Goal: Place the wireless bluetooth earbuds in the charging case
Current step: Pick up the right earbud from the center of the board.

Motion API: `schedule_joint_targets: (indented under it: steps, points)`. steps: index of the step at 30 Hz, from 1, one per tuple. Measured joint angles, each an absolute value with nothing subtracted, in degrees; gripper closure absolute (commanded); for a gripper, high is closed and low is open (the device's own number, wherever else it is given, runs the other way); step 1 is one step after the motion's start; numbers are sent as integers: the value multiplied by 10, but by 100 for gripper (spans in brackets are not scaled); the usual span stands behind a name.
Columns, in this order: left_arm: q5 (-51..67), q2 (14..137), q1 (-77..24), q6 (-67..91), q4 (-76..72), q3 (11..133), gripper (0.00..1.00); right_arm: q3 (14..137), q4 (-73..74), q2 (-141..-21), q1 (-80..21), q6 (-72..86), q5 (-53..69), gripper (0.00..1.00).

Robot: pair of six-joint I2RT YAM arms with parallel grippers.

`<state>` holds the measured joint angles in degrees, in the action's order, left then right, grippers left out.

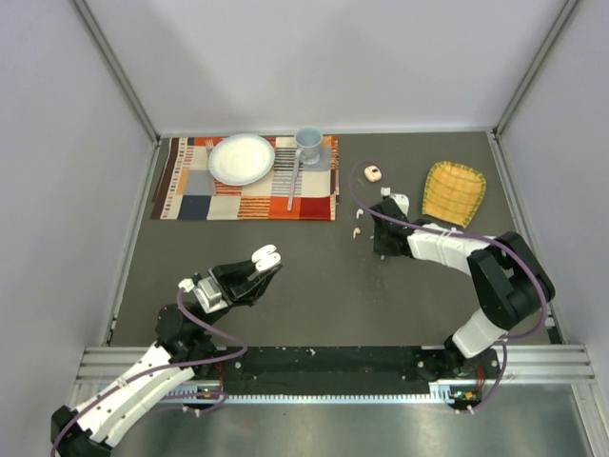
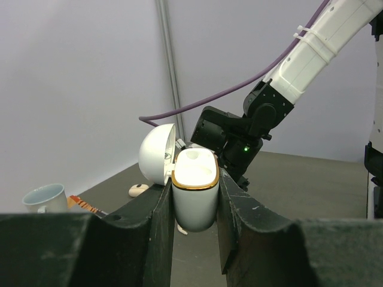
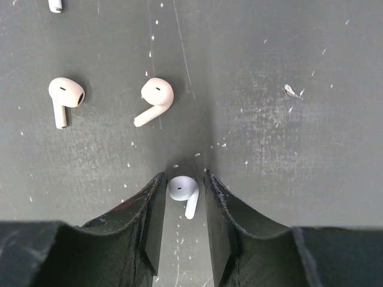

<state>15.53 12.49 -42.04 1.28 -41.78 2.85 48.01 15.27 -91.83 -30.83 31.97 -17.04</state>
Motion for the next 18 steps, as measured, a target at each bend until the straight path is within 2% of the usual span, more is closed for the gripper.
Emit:
schedule_joint_targets:
  steps: [11, 14, 16, 18]
  points:
    - [155, 125, -420, 13, -418, 29, 100, 474, 157, -911, -306, 319, -168, 71]
    - [155, 125, -420, 13, -418, 29, 100, 474, 157, -911, -306, 319, -168, 75]
    - [155, 125, -420, 13, -418, 29, 100, 474, 158, -911, -306, 319, -170, 84]
    - [155, 125, -420, 13, -418, 29, 100, 474, 159, -911, -306, 317, -171, 85]
